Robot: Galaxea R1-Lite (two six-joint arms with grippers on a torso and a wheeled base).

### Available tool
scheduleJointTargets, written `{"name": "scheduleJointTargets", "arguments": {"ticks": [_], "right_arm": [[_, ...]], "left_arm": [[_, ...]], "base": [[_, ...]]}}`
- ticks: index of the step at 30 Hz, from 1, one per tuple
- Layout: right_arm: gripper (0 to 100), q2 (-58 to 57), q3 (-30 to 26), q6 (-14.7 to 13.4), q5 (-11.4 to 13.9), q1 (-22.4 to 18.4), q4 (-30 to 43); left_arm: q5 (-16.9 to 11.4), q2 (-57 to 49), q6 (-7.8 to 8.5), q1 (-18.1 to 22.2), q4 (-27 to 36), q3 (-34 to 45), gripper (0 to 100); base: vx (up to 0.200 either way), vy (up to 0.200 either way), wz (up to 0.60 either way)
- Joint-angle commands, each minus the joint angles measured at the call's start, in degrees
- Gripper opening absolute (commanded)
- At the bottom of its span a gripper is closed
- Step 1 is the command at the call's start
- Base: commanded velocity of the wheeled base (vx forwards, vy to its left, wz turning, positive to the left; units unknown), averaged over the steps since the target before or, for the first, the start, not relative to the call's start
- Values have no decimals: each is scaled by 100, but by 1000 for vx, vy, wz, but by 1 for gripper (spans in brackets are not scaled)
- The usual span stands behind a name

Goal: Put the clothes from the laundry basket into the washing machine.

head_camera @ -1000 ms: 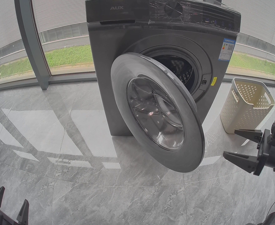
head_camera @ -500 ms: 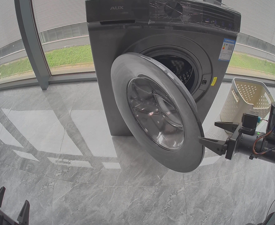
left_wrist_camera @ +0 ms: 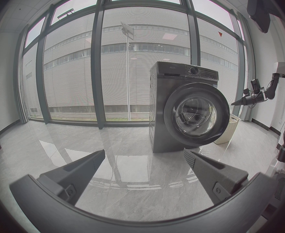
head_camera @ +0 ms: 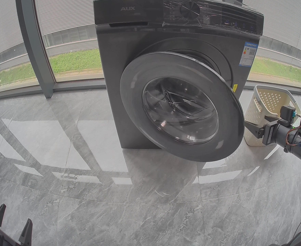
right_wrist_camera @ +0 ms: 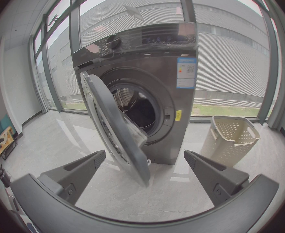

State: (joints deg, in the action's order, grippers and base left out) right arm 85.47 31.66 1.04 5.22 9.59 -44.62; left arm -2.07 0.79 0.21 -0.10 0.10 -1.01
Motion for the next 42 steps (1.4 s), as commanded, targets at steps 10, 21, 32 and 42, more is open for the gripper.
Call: {"name": "scheduleJointTargets", "arguments": {"ticks": [10, 21, 32, 42], "right_arm": [[0, -786, -793, -754, 225, 1062, 111], [0, -558, -151, -1264, 164, 1422, 94], [0, -215, 7, -1264, 155, 1396, 6], [0, 787, 490, -1229, -126, 1238, -645]], "left_arm": [[5, -79, 6, 1, -1, 101, 100], [5, -79, 6, 1, -1, 101, 100], [5, -79, -21, 10, -1, 101, 100], [14, -79, -21, 1, -1, 101, 100]], "base": [[0, -180, 0], [109, 0, 0], [200, 0, 0], [140, 0, 0]]}}
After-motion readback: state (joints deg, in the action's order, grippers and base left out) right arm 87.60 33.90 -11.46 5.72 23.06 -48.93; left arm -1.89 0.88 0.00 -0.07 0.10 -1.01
